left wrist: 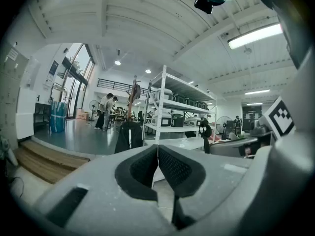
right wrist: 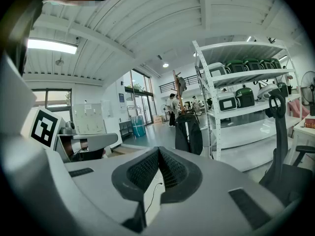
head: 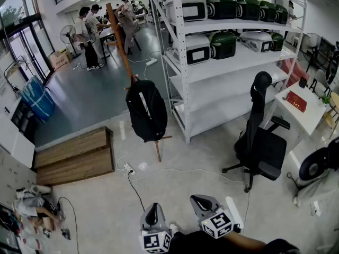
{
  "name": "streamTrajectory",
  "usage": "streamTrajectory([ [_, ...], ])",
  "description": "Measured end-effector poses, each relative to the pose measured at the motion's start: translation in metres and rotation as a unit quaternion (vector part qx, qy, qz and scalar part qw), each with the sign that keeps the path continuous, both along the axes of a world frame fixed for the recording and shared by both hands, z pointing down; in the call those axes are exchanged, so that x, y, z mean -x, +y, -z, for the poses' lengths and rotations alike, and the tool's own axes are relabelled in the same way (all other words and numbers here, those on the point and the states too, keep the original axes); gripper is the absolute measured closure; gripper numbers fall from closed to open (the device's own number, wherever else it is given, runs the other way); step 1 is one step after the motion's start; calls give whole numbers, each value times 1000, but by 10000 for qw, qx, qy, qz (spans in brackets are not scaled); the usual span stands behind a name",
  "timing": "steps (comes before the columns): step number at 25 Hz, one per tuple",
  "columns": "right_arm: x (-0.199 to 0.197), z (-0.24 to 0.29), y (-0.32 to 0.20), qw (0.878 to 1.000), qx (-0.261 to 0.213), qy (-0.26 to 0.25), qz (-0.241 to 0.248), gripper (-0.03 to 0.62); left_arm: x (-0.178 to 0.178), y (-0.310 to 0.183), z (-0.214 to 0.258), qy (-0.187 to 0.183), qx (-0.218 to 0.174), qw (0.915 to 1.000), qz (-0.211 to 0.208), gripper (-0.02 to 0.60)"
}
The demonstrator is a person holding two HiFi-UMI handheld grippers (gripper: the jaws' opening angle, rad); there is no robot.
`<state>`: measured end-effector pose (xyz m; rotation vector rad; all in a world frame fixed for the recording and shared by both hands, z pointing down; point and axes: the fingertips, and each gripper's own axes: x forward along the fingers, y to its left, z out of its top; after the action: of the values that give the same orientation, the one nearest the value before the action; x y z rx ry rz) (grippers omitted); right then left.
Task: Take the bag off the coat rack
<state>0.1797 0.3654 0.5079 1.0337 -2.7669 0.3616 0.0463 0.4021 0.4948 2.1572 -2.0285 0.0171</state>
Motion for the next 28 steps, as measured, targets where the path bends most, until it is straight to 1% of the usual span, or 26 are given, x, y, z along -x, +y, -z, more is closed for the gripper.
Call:
streamTrajectory([
  [7,1,-1,1,10000,-8,-20,-26,582,2,1,-3,-69,-10,10000,-60,565],
  [11,6,-2,5,10000,8,-12,25,582,4,2,-4,-49,12,10000,-39,565],
  [17,13,2,2,10000,-5,-50,-30,582,10,1,-2,-85,17,9999,-125,565],
  [22,32,4,1,9998,-100,-160,-50,582,25,0,-4,-49,42,9999,-149,565],
  [28,61,1,5,10000,-77,-39,-28,582,52,0,-6,-32,69,9998,-197,565],
])
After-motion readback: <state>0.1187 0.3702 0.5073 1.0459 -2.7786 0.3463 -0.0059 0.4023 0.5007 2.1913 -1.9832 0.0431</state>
